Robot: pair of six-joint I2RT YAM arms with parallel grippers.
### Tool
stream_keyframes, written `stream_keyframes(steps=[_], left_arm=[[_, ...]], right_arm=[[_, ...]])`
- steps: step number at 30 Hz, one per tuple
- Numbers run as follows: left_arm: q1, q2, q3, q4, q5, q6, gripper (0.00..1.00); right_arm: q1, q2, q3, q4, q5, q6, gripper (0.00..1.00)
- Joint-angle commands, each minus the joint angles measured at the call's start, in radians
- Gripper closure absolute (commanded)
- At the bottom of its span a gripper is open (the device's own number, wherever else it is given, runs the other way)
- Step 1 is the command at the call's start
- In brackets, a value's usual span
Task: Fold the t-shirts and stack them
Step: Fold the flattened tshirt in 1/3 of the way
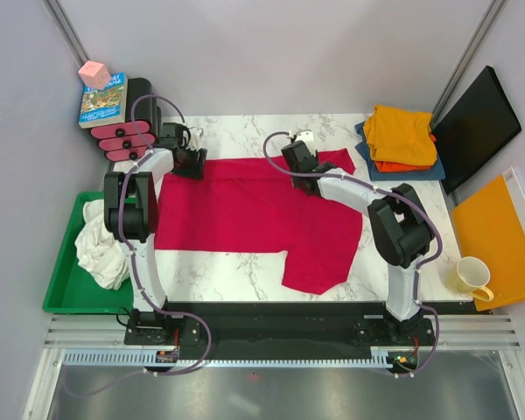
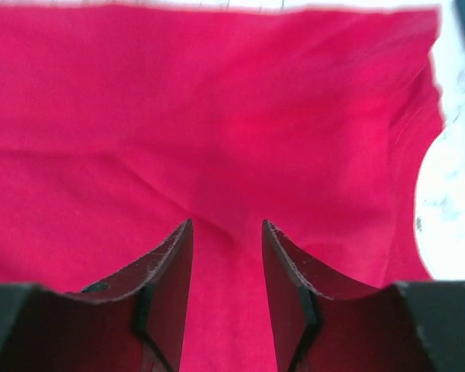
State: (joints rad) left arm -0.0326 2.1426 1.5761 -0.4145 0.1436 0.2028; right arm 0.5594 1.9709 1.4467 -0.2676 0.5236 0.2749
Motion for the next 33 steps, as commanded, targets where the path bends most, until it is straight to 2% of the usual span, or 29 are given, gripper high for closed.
stream_keyframes(steps=[1, 13, 15, 18, 19, 21, 27, 33], left_arm=[[-0.018, -0.024, -0.004, 0.005, 0.028, -0.031, 0.33], [-0.021, -0.038, -0.042, 0.003, 0.022, -0.023, 0.33], [-0.021, -0.038, -0.047, 0.005, 0.021, -0.022, 0.33], [-0.021, -0.038, -0.053, 0.003, 0.016, -0.017, 0.33], [-0.021, -0.038, -0.053, 0.003, 0.014, -0.014, 0.33], [-0.021, -0.035, -0.053, 0.003, 0.016, -0.013, 0.33], [-0.023, -0.016, -0.038, 0.005, 0.027, -0.022, 0.33], [-0.027, -0.01, -0.016, 0.002, 0.028, -0.026, 0.34]], right_arm=[[-0.015, -0.018, -0.074, -0.007, 0.019, 0.021, 0.51], [-0.019, 0.094, -0.022, 0.001, 0.065, 0.0, 0.52], [-0.019, 0.097, -0.009, -0.001, 0.069, 0.001, 0.6], [-0.021, 0.094, 0.004, -0.001, 0.084, 0.001, 0.81], [-0.021, 0.092, 0.007, -0.001, 0.091, 0.0, 0.92], [-0.024, 0.086, 0.023, 0.001, 0.104, -0.003, 1.0], [-0.03, 0.071, 0.079, -0.004, 0.13, -0.017, 1.0], [-0.081, 0.132, 0.173, -0.038, 0.133, -0.028, 1.0]])
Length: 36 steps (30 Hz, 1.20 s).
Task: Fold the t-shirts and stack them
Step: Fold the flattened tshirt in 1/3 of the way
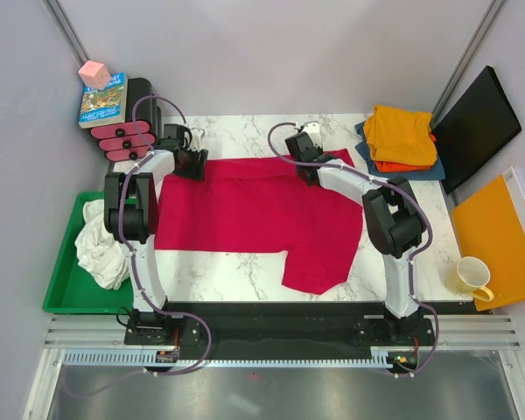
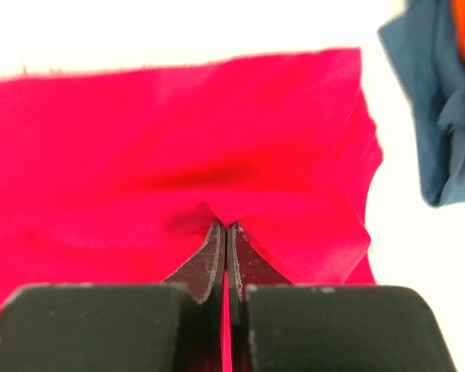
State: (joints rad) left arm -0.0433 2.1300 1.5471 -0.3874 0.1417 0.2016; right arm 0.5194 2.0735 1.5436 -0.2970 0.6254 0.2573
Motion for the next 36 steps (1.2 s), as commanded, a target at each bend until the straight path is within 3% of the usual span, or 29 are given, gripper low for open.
stream_keyframes(steps=[1, 8, 12, 18, 26, 36], left_arm=[[-0.017, 0.002, 0.015, -0.024, 0.03, -0.024, 0.34], [-0.023, 0.007, 0.013, -0.03, 0.03, -0.024, 0.34], [-0.024, 0.01, 0.013, -0.031, 0.029, -0.024, 0.33], [-0.027, 0.007, 0.016, -0.033, 0.025, -0.019, 0.33], [-0.035, 0.016, 0.028, -0.033, 0.033, -0.034, 0.34], [-0.046, 0.016, 0.025, -0.036, 0.027, -0.033, 0.34]], right_arm=[[-0.05, 0.042, 0.093, -0.01, 0.03, -0.009, 1.0], [-0.116, 0.126, 0.179, -0.036, 0.011, 0.005, 0.97], [-0.128, 0.157, 0.204, -0.03, 0.007, 0.013, 0.71], [-0.093, 0.045, 0.102, 0.058, 0.005, 0.019, 0.52], [-0.045, -0.059, -0.031, 0.058, 0.004, 0.039, 0.52], [-0.044, -0.021, -0.094, 0.059, -0.021, 0.076, 0.59]])
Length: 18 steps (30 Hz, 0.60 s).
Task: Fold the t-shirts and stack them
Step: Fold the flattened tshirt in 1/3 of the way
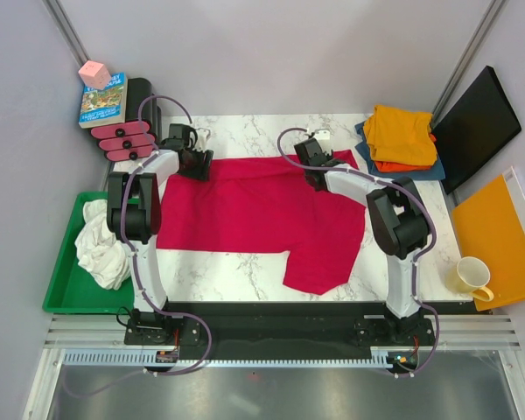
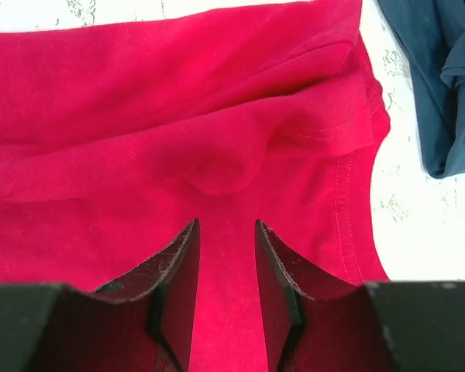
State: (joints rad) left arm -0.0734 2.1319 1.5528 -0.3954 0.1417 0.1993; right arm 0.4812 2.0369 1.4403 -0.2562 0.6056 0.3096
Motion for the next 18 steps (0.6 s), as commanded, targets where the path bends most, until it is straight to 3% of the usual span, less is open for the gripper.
stream_keyframes(steps=[1, 8, 18], left_arm=[[-0.017, 0.016, 0.02, -0.026, 0.027, -0.031, 0.34], [-0.022, 0.017, 0.023, -0.028, 0.024, -0.031, 0.33], [-0.023, 0.022, 0.027, -0.033, 0.015, -0.026, 0.34]], right_arm=[[-0.004, 0.026, 0.018, 0.018, 0.003, 0.019, 0.58], [-0.016, 0.141, 0.165, -0.008, -0.006, -0.014, 0.57], [-0.042, 0.19, 0.216, -0.017, 0.006, -0.026, 0.57]])
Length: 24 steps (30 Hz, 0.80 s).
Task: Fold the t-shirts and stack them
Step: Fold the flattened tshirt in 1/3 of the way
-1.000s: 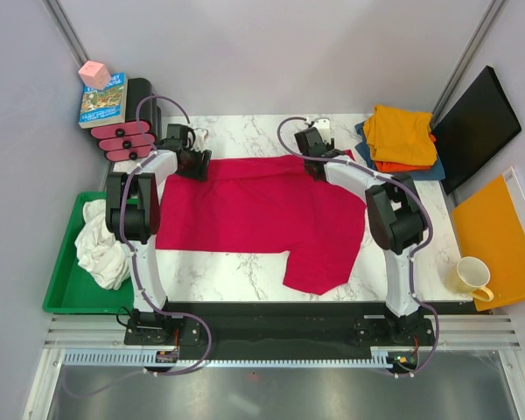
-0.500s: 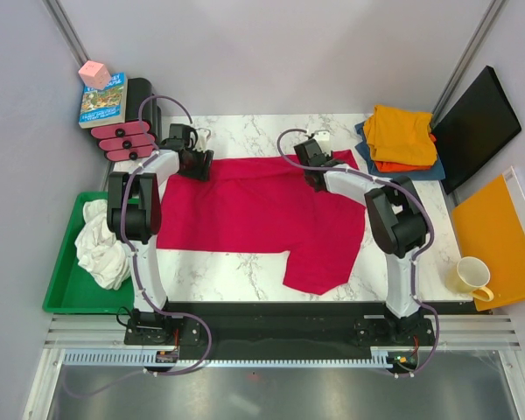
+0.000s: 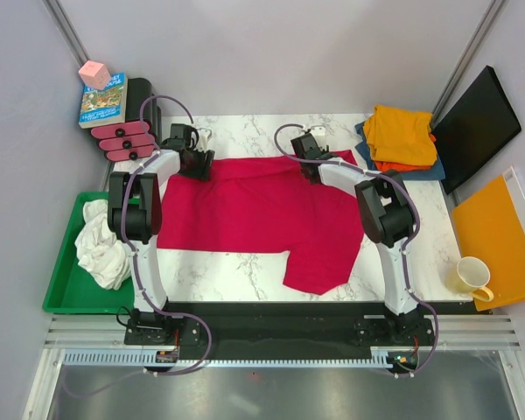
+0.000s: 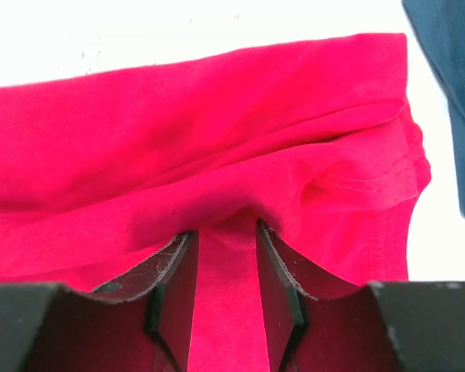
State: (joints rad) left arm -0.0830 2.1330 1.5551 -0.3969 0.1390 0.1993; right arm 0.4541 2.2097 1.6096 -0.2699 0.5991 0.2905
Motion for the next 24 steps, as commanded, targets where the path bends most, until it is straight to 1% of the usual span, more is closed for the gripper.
stream_keyframes(steps=[1, 3, 4, 6, 7, 9, 10, 11, 12, 18, 19, 21, 22, 24], left_arm=[[-0.014, 0.022, 0.028, -0.031, 0.019, -0.027, 0.34], [-0.014, 0.024, 0.031, -0.033, 0.02, -0.029, 0.34], [-0.014, 0.024, 0.031, -0.033, 0.02, -0.031, 0.34], [-0.014, 0.025, 0.033, -0.034, 0.021, -0.029, 0.34], [-0.014, 0.027, 0.036, -0.034, 0.022, -0.028, 0.34], [-0.014, 0.025, 0.036, -0.036, 0.02, -0.026, 0.34], [-0.014, 0.028, 0.039, -0.037, 0.022, -0.024, 0.34], [-0.014, 0.028, 0.039, -0.037, 0.021, -0.024, 0.34], [-0.014, 0.028, 0.04, -0.037, 0.022, -0.024, 0.34], [-0.014, 0.022, 0.039, -0.039, 0.025, -0.026, 0.34], [-0.014, 0.022, 0.04, -0.04, 0.027, -0.027, 0.34], [-0.014, 0.021, 0.043, -0.042, 0.028, -0.026, 0.34], [-0.014, 0.019, 0.045, -0.04, 0.031, -0.029, 0.34], [-0.014, 0.018, 0.042, -0.042, 0.034, -0.031, 0.34]], right_arm=[[-0.017, 0.018, 0.047, -0.003, 0.013, -0.007, 0.59], [-0.02, 0.016, 0.039, -0.003, 0.013, -0.005, 0.61], [-0.019, 0.016, 0.038, -0.003, 0.014, -0.002, 0.67], [-0.02, 0.013, 0.026, -0.002, 0.013, -0.002, 0.75], [-0.02, 0.015, 0.023, -0.005, 0.011, -0.001, 0.83], [-0.02, 0.008, 0.012, -0.003, 0.011, 0.001, 0.89], [-0.02, 0.005, 0.007, -0.003, 0.014, 0.002, 0.94], [-0.02, 0.002, 0.003, -0.002, 0.011, 0.004, 0.96], [-0.019, -0.001, 0.001, -0.002, 0.013, 0.004, 1.0], [-0.018, -0.038, -0.014, -0.002, 0.018, 0.004, 1.0], [-0.018, -0.041, -0.014, -0.002, 0.018, 0.001, 0.96], [-0.018, -0.039, -0.011, -0.005, 0.015, -0.004, 0.82], [-0.02, -0.036, -0.01, -0.003, 0.014, -0.004, 0.69], [-0.018, -0.03, -0.005, -0.006, 0.011, -0.004, 0.62]])
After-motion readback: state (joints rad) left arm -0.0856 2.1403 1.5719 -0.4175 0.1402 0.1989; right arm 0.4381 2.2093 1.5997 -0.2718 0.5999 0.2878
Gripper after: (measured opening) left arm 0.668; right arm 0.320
